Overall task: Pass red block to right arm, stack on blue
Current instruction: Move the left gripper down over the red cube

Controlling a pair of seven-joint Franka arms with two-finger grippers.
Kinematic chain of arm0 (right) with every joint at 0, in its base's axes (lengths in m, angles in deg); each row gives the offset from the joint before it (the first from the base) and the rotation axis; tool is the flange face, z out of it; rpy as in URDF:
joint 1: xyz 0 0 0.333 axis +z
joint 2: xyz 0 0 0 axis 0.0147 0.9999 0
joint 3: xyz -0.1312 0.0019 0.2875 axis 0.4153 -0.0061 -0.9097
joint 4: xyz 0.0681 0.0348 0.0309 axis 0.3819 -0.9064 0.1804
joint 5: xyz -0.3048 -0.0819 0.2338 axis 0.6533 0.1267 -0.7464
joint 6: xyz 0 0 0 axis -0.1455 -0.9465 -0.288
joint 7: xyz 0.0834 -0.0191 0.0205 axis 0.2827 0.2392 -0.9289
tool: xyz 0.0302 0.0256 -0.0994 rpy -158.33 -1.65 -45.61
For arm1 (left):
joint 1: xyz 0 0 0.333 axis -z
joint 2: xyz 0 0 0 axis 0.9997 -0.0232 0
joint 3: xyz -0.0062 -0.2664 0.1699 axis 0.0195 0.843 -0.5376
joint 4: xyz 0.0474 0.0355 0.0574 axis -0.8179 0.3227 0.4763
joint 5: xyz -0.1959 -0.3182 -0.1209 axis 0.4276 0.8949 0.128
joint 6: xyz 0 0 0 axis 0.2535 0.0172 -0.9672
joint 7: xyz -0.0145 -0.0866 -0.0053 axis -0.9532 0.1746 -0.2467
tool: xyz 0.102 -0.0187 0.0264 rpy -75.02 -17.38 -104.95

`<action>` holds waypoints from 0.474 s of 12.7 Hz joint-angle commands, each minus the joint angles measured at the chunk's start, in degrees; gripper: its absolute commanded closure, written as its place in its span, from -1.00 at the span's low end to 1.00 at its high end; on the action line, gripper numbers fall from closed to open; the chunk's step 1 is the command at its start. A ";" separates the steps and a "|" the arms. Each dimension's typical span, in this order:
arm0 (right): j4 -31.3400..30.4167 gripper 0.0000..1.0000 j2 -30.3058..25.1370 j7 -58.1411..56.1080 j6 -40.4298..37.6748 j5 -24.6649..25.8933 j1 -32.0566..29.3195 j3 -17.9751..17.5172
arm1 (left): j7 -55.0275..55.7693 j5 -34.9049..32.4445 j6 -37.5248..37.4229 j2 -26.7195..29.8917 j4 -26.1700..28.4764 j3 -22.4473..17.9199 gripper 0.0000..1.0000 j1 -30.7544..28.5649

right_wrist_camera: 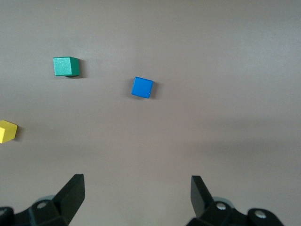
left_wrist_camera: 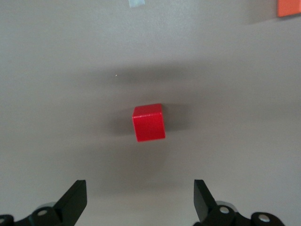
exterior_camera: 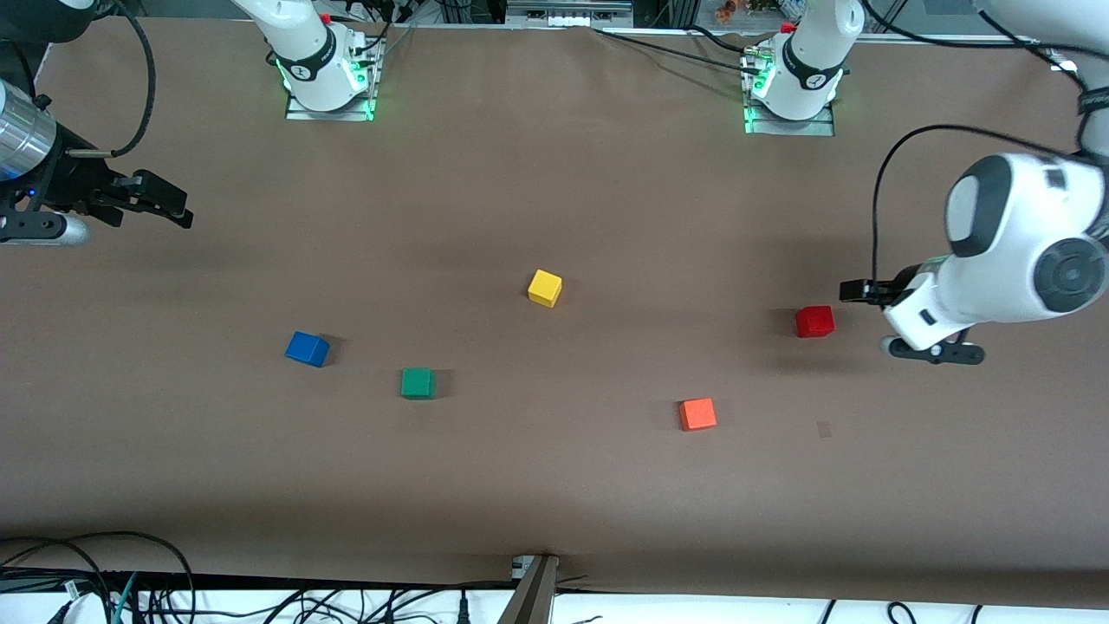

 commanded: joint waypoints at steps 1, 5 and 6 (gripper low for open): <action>0.04 -1.00 -0.48 0.12 -0.29 0.07 -0.21 -0.27 | 1.50 -1.28 9.87 1.06 7.64 0.57 -1.00 -0.51; 0.04 -1.00 -0.48 0.12 -0.29 0.07 -0.12 -0.27 | 4.41 -1.28 19.48 -2.54 12.32 0.57 -1.00 -0.51; 0.04 -1.00 -0.48 0.12 -0.29 0.07 -0.12 -0.27 | 4.41 -1.28 20.72 -3.33 12.76 0.57 -1.00 -0.51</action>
